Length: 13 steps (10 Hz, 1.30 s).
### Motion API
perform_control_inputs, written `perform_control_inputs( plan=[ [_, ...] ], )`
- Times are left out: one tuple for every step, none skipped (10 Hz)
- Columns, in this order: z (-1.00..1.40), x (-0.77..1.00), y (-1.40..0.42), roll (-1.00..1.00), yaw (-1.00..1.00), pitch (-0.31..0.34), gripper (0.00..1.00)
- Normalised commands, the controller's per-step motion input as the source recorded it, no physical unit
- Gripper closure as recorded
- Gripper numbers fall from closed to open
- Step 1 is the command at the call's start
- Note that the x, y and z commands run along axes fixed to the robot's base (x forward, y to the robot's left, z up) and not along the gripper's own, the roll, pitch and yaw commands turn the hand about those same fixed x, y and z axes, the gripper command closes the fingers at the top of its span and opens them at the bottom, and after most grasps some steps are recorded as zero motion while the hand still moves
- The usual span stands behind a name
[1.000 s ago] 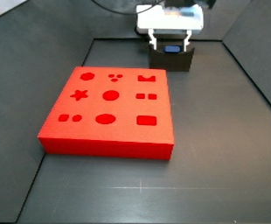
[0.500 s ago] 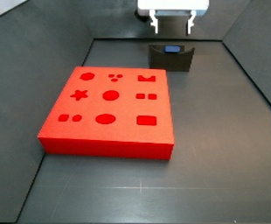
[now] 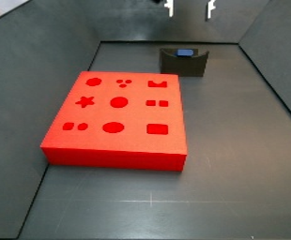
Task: Pick up the square-circle object. Move up. Place the square-circle object on the fixture. Regrasp the square-circle object. Move to above the board. Insert the square-circle object.
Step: Regrasp the square-circle object.
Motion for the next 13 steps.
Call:
perform_control_inputs(
  plan=[
    [0.87, -0.13, -1.0, 1.0, 0.04, 0.049, 0.0],
    [0.7, -0.12, -0.91, 1.0, 0.04, 0.043, 0.0],
    [0.41, -0.08, -0.68, 1.0, 0.04, 0.042, 0.0],
    [0.18, -0.06, -0.5, 1.0, 0.04, 0.041, 0.0],
    [0.08, -0.04, -0.38, 1.0, 0.04, 0.039, 0.0],
    [0.05, -0.03, -0.11, 1.0, 0.04, 0.037, 0.0],
    [0.05, -0.04, -0.02, 1.0, 0.04, 0.036, 0.0],
    [0.02, -0.03, -0.02, 1.0, 0.04, 0.031, 0.0],
    [0.01, -0.04, -0.02, 1.0, 0.04, 0.027, 0.0],
    [0.02, -0.04, -0.02, 1.0, 0.04, 0.02, 0.0],
    [0.02, -0.03, -0.02, 1.0, 0.04, 0.014, 0.0],
    [0.0, -0.02, -0.02, 1.0, 0.04, 0.006, 0.0],
    [0.01, -0.02, -0.02, 1.0, 0.04, 0.002, 0.0]
  ],
)
